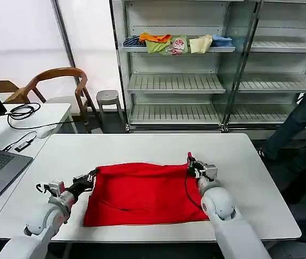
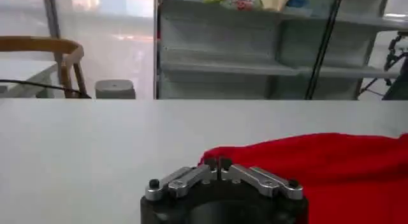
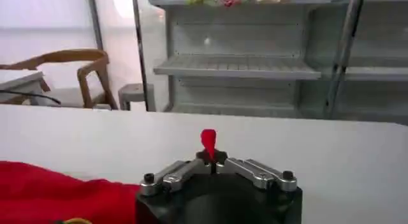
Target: Fold and organize the clothes.
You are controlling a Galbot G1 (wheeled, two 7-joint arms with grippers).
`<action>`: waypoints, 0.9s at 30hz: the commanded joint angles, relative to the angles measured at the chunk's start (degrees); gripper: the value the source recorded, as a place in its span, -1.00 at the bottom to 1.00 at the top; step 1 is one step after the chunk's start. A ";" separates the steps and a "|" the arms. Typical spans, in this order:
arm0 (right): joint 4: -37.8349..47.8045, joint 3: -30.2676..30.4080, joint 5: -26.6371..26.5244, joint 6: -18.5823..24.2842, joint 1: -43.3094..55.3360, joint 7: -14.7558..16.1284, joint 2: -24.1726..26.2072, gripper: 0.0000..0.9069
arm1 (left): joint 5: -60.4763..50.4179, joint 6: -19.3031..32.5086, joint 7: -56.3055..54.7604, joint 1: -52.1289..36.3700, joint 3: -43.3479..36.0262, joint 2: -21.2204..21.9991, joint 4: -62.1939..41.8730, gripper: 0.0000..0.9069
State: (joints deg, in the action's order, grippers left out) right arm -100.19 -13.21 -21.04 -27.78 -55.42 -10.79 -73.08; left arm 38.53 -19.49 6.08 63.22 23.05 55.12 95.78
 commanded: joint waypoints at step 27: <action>-5.84 -0.48 2.04 0.76 -8.42 0.19 2.26 -1.00 | -2.46 -0.09 0.46 10.73 5.69 1.67 8.59 -0.93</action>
State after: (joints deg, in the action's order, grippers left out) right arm -105.86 -13.63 -19.13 -27.06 -63.18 -10.55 -70.95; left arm 36.33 -19.67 6.45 73.64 28.45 56.77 104.57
